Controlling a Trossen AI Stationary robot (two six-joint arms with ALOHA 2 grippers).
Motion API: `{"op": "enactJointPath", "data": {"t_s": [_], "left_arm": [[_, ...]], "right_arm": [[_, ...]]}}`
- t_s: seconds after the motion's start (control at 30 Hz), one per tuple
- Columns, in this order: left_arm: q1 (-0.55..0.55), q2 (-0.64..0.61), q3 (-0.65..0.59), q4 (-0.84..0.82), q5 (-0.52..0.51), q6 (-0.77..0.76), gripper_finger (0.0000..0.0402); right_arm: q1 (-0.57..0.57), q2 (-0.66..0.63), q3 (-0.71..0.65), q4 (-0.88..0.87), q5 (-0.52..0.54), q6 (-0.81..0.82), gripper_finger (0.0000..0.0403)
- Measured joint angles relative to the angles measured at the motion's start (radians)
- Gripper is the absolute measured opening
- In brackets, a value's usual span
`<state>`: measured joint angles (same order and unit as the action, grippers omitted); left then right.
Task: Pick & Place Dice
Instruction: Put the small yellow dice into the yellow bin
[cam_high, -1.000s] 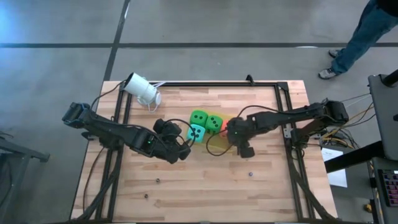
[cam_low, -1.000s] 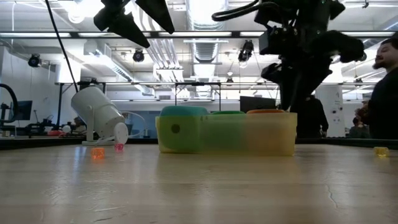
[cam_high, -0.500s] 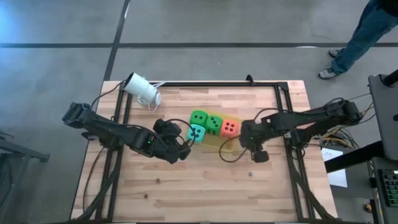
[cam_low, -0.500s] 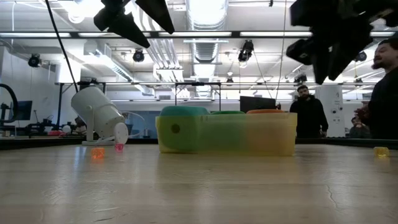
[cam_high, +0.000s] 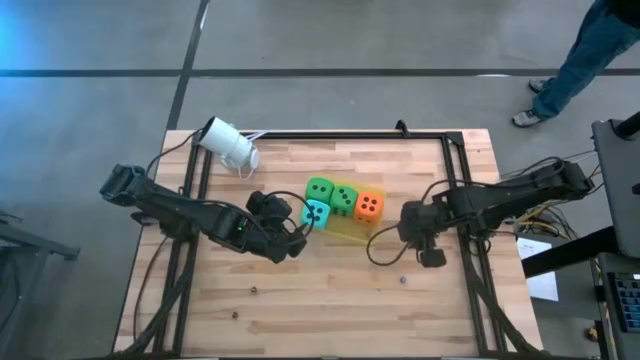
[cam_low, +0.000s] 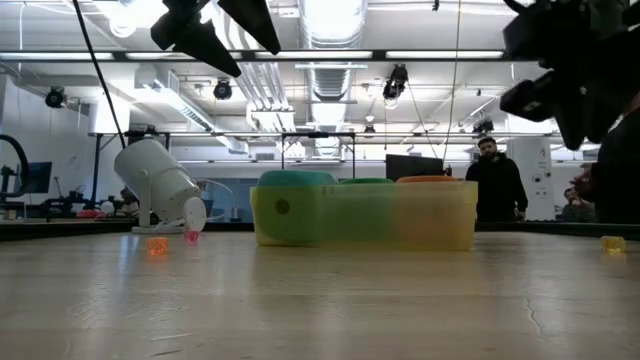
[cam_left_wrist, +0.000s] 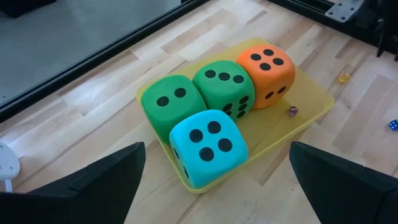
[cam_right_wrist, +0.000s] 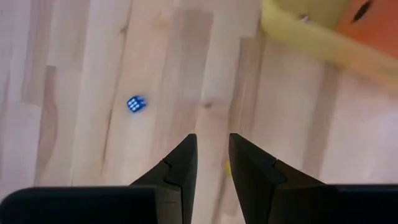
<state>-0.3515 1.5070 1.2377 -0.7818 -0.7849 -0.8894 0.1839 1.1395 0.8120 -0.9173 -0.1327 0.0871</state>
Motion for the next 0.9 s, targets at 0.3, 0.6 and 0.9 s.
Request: {"op": "enactJointPath", "data": {"t_s": [0.3,0.6,0.9], "left_arm": [[0.000,0.000,0.000,0.004,0.000,0.000,0.0400],[0.000,0.000,0.000,0.004,0.000,0.000,0.0400],[0.000,0.000,0.000,0.005,0.000,-0.001,0.0400]], "right_arm": [[0.002,0.059,-0.054,0.003,-0.005,-0.002,0.0097],[0.015,0.123,-0.088,0.031,0.003,0.041,0.0081],[0.015,0.154,-0.086,0.037,-0.008,0.030,0.0049]]}}
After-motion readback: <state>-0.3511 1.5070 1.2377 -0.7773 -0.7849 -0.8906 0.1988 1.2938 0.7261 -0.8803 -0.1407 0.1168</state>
